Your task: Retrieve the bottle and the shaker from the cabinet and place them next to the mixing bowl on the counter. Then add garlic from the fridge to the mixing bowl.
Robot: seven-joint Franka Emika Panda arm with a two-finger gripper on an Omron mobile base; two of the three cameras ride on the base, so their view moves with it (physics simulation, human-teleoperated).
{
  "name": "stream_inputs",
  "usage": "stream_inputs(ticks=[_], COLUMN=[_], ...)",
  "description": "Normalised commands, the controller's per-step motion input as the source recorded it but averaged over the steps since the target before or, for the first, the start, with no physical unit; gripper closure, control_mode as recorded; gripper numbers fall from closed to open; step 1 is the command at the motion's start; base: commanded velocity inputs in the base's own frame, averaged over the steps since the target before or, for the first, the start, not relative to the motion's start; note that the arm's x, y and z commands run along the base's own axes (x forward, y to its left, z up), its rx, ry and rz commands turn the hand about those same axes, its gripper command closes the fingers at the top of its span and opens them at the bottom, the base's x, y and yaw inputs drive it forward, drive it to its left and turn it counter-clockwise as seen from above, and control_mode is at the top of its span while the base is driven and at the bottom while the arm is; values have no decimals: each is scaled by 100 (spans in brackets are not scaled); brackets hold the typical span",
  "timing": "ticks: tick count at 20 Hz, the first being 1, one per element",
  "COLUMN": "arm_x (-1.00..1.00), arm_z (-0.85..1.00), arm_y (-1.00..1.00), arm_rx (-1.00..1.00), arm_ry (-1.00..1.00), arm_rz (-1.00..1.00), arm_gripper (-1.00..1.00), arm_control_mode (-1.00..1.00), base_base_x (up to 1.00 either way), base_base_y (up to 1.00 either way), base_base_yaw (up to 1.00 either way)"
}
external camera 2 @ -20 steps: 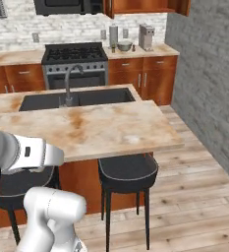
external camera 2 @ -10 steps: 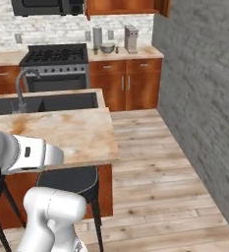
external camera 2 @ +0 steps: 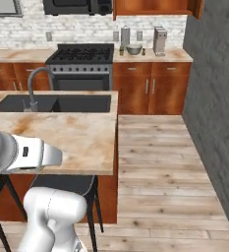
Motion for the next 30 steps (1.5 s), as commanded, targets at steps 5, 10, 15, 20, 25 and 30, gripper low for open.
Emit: stream_inputs(ticks=[5,10,15,20,25,30], arm_x=[0,0,0,0,0,0], arm_z=[0,0,0,0,0,0], arm_y=[0,0,0,0,0,0], arm_rx=[0,0,0,0,0,0], arm_ry=[0,0,0,0,0,0], arm_rz=[0,0,0,0,0,0], arm_gripper=[100,100,100,100,100,100], arm_control_mode=[100,100,100,100,100,100], base_base_x=[-48,5,100,100,100,100], base_base_y=[-100,-100,-75,-96,-100,-96], base_base_yaw=[17,24,45,46,44,44])
